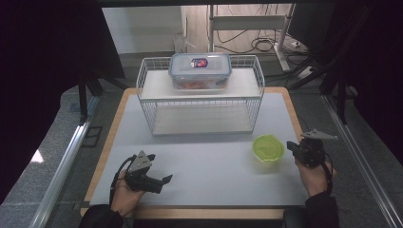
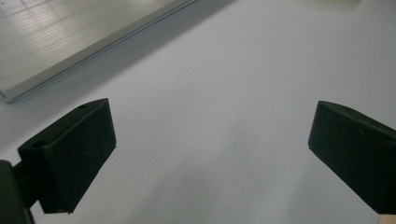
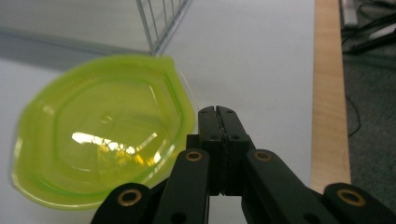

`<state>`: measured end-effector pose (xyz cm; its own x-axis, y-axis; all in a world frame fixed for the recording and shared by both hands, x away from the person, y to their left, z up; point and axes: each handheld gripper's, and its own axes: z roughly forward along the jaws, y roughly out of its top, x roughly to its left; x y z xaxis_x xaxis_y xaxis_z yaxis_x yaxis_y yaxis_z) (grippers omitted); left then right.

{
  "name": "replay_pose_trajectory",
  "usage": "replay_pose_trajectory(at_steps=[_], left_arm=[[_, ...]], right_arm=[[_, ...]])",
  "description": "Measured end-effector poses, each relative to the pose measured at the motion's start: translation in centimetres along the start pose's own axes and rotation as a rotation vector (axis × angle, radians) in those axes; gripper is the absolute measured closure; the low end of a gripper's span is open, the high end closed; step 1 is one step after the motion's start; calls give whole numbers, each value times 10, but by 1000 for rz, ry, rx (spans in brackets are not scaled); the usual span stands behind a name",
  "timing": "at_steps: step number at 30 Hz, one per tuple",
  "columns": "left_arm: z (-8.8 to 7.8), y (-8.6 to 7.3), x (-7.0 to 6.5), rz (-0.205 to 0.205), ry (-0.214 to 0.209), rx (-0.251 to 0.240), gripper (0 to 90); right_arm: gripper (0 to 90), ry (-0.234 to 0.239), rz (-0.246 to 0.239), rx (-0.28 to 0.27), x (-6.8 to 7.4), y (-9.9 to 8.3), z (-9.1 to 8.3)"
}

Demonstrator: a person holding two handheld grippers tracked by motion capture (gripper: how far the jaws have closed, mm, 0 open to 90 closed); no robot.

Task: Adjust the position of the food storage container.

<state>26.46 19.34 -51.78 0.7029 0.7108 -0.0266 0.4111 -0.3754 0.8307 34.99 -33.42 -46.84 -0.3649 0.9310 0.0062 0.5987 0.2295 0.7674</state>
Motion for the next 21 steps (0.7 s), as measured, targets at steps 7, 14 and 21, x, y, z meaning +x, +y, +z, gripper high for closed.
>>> replay_pose_trajectory(at_steps=[7, 14, 21], left_arm=[[1, 0, 0, -2, -3, 5, 7], [2, 0, 0, -3, -7, 10, 8], [2, -1, 0, -5, -7, 12, 8]], right_arm=[[900, 30, 20, 77, -8, -9, 18], [900, 115, 28, 100, -8, -14, 30], [900, 141, 11, 127, -1, -14, 36]])
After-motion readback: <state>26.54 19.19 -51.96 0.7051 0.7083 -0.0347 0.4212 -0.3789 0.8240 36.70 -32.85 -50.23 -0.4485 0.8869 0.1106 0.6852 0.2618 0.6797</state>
